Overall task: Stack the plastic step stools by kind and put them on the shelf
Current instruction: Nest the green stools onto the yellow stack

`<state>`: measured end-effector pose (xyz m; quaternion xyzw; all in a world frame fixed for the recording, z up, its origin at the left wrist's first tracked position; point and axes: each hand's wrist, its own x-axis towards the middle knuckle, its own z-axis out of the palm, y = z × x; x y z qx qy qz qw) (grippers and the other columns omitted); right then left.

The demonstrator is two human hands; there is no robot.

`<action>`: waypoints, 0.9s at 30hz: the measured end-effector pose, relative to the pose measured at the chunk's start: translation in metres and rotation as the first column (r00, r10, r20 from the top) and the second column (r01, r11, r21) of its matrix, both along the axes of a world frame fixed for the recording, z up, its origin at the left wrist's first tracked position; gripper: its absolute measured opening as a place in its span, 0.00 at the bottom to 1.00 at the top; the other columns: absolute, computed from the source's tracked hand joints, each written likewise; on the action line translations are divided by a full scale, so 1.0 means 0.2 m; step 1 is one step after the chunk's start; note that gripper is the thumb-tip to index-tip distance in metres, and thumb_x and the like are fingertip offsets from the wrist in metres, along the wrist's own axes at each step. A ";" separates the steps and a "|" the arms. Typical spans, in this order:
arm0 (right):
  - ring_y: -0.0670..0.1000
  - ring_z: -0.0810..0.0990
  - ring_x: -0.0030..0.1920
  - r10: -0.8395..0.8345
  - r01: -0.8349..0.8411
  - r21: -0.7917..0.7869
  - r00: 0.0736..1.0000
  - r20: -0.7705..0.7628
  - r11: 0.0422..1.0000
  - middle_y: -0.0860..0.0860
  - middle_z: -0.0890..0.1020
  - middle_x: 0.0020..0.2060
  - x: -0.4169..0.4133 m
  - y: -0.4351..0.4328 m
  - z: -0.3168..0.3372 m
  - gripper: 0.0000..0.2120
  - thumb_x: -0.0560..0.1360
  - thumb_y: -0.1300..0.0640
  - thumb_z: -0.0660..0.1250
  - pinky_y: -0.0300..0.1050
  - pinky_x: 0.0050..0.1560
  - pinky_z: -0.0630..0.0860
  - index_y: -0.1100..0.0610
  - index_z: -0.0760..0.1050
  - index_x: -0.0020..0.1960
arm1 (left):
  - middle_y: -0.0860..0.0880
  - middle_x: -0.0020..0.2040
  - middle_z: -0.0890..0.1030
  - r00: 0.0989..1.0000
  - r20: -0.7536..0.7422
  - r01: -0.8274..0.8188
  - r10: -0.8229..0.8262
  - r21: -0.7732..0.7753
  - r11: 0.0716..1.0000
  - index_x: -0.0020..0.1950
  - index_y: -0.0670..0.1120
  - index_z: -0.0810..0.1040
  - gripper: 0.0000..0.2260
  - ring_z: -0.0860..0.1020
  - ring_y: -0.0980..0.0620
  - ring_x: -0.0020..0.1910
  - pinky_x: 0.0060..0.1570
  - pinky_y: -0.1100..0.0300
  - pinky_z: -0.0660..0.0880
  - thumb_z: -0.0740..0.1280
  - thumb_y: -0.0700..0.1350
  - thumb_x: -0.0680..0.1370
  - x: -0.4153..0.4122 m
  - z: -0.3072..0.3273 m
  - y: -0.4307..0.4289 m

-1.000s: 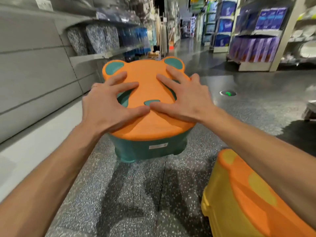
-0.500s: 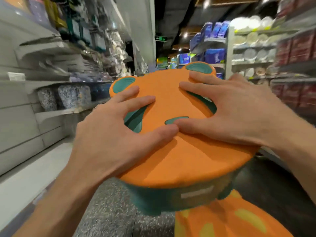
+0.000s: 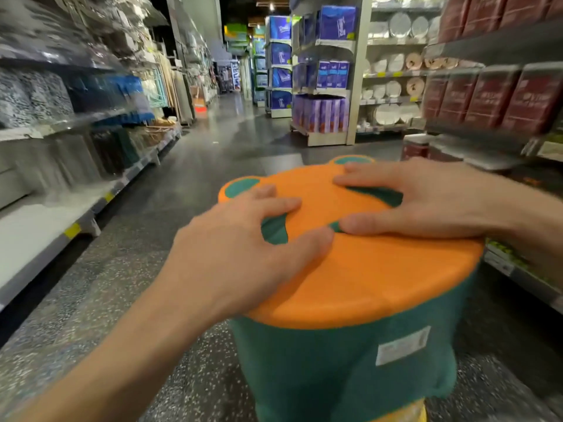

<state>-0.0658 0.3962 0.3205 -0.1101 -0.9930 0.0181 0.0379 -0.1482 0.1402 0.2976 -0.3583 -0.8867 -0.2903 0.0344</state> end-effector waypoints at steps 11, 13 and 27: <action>0.57 0.59 0.78 0.061 -0.037 -0.142 0.983 0.171 0.989 0.33 0.48 0.81 -0.07 0.11 -0.70 0.47 0.64 0.16 0.48 0.58 0.77 0.60 0.30 0.49 0.80 | 0.64 0.85 0.52 0.995 0.048 0.097 -0.085 -0.439 0.893 0.79 0.71 0.59 0.34 0.69 0.45 0.78 0.74 0.48 0.68 0.59 0.77 0.74 0.06 -0.48 0.20; 0.59 0.60 0.76 0.044 -0.025 -0.103 0.981 0.187 0.994 0.32 0.45 0.81 -0.08 0.11 -0.77 0.46 0.64 0.16 0.43 0.64 0.73 0.64 0.29 0.45 0.79 | 0.61 0.86 0.47 0.996 0.014 0.087 -0.091 -0.483 0.871 0.82 0.69 0.51 0.35 0.70 0.40 0.77 0.72 0.47 0.68 0.55 0.76 0.76 0.09 -0.58 0.20; 0.63 0.62 0.77 0.019 0.003 -0.187 0.993 0.116 0.982 0.40 0.51 0.82 -0.27 0.13 -0.83 0.39 0.72 0.21 0.54 0.61 0.74 0.62 0.32 0.52 0.80 | 0.69 0.80 0.42 0.988 0.150 0.053 -0.035 -0.118 0.992 0.77 0.72 0.58 0.41 0.54 0.49 0.75 0.69 0.45 0.69 0.55 0.79 0.63 0.08 -0.85 0.14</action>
